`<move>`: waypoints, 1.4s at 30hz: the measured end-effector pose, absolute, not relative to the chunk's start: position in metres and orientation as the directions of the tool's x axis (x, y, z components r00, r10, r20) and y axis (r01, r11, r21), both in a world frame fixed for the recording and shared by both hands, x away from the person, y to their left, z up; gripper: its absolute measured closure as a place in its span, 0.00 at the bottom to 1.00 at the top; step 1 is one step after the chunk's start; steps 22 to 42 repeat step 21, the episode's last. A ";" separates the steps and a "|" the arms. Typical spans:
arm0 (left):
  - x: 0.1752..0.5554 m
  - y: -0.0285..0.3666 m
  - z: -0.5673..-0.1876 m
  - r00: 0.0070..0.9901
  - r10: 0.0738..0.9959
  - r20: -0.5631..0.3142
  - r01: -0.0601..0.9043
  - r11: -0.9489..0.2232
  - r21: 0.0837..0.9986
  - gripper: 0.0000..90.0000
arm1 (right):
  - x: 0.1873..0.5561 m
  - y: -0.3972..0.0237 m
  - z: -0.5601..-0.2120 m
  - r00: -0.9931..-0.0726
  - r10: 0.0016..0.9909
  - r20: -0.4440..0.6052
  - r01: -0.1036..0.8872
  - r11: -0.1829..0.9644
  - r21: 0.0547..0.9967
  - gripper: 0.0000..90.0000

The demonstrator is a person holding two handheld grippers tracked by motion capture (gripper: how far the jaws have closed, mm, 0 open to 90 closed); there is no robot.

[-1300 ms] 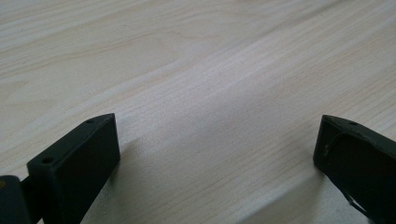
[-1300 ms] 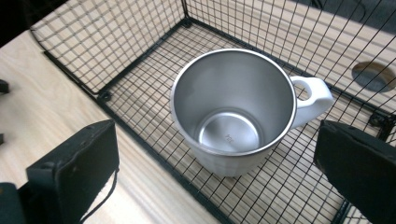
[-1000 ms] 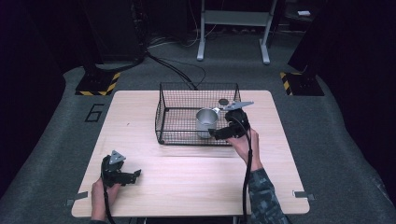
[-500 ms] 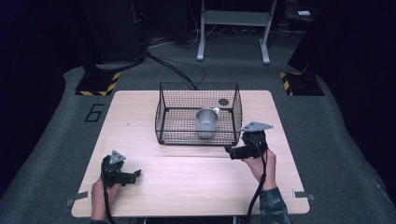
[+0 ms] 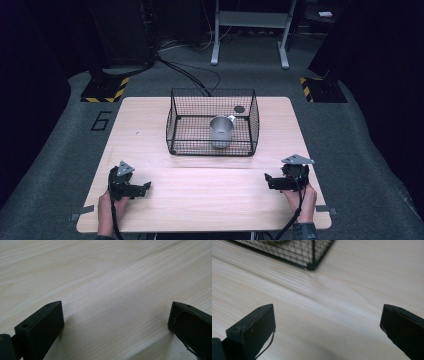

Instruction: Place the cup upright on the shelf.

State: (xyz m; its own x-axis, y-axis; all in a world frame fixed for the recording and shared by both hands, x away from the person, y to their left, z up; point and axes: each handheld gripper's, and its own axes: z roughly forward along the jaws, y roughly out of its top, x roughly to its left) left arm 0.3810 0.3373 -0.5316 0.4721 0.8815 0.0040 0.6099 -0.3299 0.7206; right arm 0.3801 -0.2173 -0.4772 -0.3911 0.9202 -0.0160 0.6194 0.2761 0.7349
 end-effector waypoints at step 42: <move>0.381 0.337 -0.532 0.468 0.884 0.007 0.607 -0.327 0.724 0.01 | 0.363 -0.271 -0.530 -0.262 0.965 0.005 0.670 0.178 0.720 0.00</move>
